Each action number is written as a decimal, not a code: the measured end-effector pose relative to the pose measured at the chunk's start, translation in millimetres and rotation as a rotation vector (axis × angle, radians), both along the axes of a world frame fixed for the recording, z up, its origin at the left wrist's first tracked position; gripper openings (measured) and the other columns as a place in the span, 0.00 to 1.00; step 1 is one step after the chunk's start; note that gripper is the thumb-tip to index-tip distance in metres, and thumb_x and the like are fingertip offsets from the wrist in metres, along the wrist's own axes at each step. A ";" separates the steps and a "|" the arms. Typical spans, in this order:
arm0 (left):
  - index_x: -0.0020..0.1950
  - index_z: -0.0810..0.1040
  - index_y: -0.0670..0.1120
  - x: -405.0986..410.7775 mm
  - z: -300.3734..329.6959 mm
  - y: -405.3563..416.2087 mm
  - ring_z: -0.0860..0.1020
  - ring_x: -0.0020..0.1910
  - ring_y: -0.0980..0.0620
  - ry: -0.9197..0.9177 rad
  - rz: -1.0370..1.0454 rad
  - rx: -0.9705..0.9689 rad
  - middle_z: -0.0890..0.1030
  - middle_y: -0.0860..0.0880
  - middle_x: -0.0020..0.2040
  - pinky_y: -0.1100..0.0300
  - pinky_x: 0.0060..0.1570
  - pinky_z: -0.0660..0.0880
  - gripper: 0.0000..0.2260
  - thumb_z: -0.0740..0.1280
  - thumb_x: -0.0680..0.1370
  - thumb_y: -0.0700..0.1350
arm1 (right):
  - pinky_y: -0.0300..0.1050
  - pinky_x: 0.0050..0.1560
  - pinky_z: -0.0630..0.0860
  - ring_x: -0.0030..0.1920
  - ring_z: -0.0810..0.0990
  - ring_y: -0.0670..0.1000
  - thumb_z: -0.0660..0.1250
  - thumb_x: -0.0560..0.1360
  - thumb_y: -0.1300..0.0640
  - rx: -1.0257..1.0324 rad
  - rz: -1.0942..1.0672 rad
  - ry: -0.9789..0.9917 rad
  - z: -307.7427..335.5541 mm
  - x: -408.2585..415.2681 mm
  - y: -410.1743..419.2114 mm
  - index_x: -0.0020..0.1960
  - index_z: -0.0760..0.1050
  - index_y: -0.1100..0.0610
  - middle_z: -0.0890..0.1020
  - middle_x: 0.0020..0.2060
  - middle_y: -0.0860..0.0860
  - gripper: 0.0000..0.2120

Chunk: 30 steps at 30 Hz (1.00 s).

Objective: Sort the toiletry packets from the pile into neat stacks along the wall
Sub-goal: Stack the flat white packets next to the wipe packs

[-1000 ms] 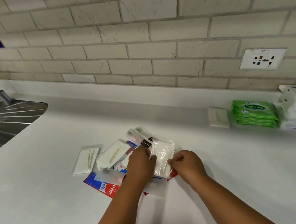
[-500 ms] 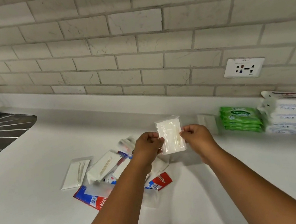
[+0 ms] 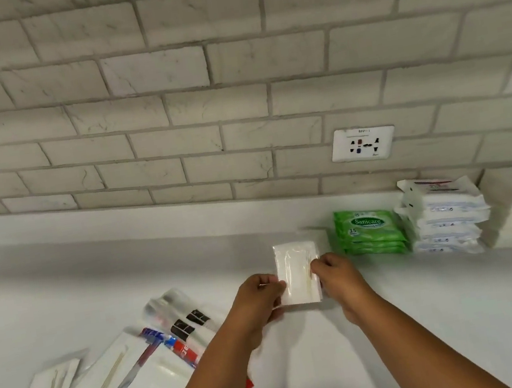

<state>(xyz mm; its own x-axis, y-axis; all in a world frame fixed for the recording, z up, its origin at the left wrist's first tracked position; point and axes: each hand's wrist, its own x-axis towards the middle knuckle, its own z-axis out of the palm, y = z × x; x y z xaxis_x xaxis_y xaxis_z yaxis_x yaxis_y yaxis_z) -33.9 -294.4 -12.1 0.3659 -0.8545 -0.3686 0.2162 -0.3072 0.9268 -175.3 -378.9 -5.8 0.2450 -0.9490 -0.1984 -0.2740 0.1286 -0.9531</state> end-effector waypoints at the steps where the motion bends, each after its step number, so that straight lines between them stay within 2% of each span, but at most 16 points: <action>1: 0.48 0.76 0.43 -1.7 -4.8 -4.4 0.73 0.35 0.51 0.000 -0.018 0.018 0.75 0.46 0.38 0.58 0.40 0.77 0.03 0.68 0.76 0.39 | 0.42 0.36 0.65 0.33 0.68 0.51 0.63 0.75 0.61 0.030 -0.027 -0.010 -5.8 -3.3 -3.4 0.37 0.70 0.58 0.72 0.32 0.54 0.08; 4: 0.48 0.76 0.41 -6.9 -14.7 -26.1 0.71 0.32 0.50 -0.011 -0.013 0.021 0.75 0.45 0.37 0.63 0.32 0.74 0.03 0.67 0.76 0.36 | 0.43 0.36 0.69 0.33 0.73 0.51 0.64 0.75 0.62 0.053 -0.089 -0.056 -20.1 -9.7 -20.1 0.40 0.73 0.60 0.76 0.35 0.55 0.05; 6: 0.51 0.76 0.39 -8.5 -17.4 -41.9 0.73 0.33 0.50 -0.026 0.022 0.015 0.76 0.45 0.38 0.65 0.31 0.74 0.04 0.67 0.76 0.35 | 0.46 0.42 0.74 0.39 0.78 0.52 0.66 0.75 0.60 0.006 -0.114 -0.028 -26.1 -10.7 -28.4 0.46 0.76 0.58 0.80 0.40 0.54 0.01; 8: 0.52 0.76 0.39 -8.7 -19.2 -59.2 0.75 0.33 0.50 -0.044 0.051 0.005 0.78 0.44 0.39 0.66 0.30 0.73 0.06 0.67 0.76 0.36 | 0.44 0.44 0.76 0.41 0.80 0.52 0.69 0.74 0.59 -0.061 -0.131 0.037 -31.3 -9.7 -33.9 0.53 0.74 0.55 0.81 0.41 0.53 0.08; 11: 0.51 0.77 0.40 -9.2 -18.8 -83.7 0.76 0.33 0.50 -0.097 0.063 -0.014 0.79 0.44 0.41 0.65 0.32 0.74 0.05 0.68 0.76 0.37 | 0.38 0.37 0.71 0.36 0.78 0.49 0.68 0.74 0.62 -0.227 -0.169 0.114 -35.9 -6.7 -39.6 0.61 0.70 0.53 0.78 0.35 0.52 0.18; 13: 0.50 0.77 0.43 -11.7 -20.5 -99.0 0.77 0.33 0.50 -0.178 0.075 -0.022 0.81 0.44 0.41 0.63 0.33 0.75 0.04 0.68 0.75 0.38 | 0.39 0.38 0.69 0.36 0.77 0.50 0.68 0.74 0.62 -0.367 -0.209 0.189 -42.5 -4.8 -47.4 0.65 0.70 0.55 0.77 0.34 0.51 0.20; 15: 0.49 0.77 0.46 -14.8 -23.8 -111.3 0.80 0.35 0.50 -0.313 0.101 -0.024 0.82 0.47 0.43 0.59 0.37 0.78 0.04 0.69 0.75 0.41 | 0.39 0.41 0.69 0.36 0.76 0.49 0.68 0.75 0.61 -0.458 -0.225 0.260 -48.6 -2.3 -55.6 0.63 0.73 0.55 0.77 0.35 0.51 0.18; 16: 0.48 0.76 0.48 -16.2 -25.7 -115.6 0.80 0.38 0.52 -0.393 0.112 -0.026 0.82 0.50 0.43 0.60 0.40 0.78 0.04 0.69 0.75 0.42 | 0.39 0.42 0.69 0.36 0.75 0.49 0.68 0.75 0.60 -0.488 -0.227 0.292 -51.6 -1.1 -58.8 0.62 0.74 0.56 0.77 0.37 0.51 0.16; 19: 0.49 0.76 0.49 -20.4 -32.3 -122.5 0.77 0.40 0.60 -0.588 0.125 -0.047 0.79 0.56 0.42 0.71 0.38 0.71 0.04 0.68 0.76 0.44 | 0.41 0.45 0.73 0.39 0.77 0.51 0.66 0.76 0.59 -0.536 -0.230 0.366 -60.0 0.8 -64.0 0.60 0.77 0.56 0.78 0.45 0.53 0.13; 21: 0.50 0.76 0.49 -23.0 -37.4 -123.5 0.76 0.40 0.61 -0.650 0.128 -0.060 0.79 0.55 0.42 0.74 0.37 0.68 0.03 0.67 0.77 0.44 | 0.45 0.46 0.76 0.42 0.79 0.54 0.66 0.76 0.59 -0.564 -0.239 0.398 -64.4 1.6 -64.7 0.58 0.78 0.57 0.78 0.49 0.55 0.11; 23: 0.49 0.76 0.49 -25.2 -44.1 -122.9 0.77 0.40 0.60 -0.688 0.143 -0.075 0.79 0.54 0.43 0.73 0.37 0.68 0.03 0.67 0.77 0.45 | 0.48 0.44 0.78 0.41 0.80 0.58 0.67 0.76 0.61 -0.614 -0.245 0.428 -67.9 2.9 -64.3 0.54 0.79 0.58 0.78 0.48 0.56 0.08; 27: 0.49 0.76 0.49 -27.9 -54.5 -122.9 0.76 0.39 0.60 -0.765 0.168 -0.085 0.79 0.54 0.42 0.74 0.37 0.67 0.03 0.66 0.77 0.46 | 0.47 0.35 0.77 0.35 0.78 0.59 0.70 0.73 0.63 -0.738 -0.286 0.475 -72.5 4.4 -65.6 0.45 0.79 0.59 0.77 0.41 0.57 0.02; 30: 0.48 0.76 0.48 -29.0 -60.1 -122.9 0.76 0.39 0.59 -0.811 0.174 -0.103 0.78 0.53 0.42 0.73 0.37 0.67 0.04 0.66 0.78 0.47 | 0.46 0.33 0.76 0.33 0.77 0.59 0.70 0.73 0.62 -0.778 -0.309 0.493 -76.6 4.3 -67.0 0.44 0.78 0.60 0.76 0.39 0.56 0.01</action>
<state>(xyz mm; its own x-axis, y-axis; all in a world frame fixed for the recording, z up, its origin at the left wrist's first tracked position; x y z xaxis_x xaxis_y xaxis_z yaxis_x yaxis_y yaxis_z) -62.9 -417.2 -72.2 0.6141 -0.7761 0.1433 -0.4937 -0.2362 0.8369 -171.0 -446.0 -82.4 0.0200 -0.8668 0.4983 -0.7256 -0.3555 -0.5892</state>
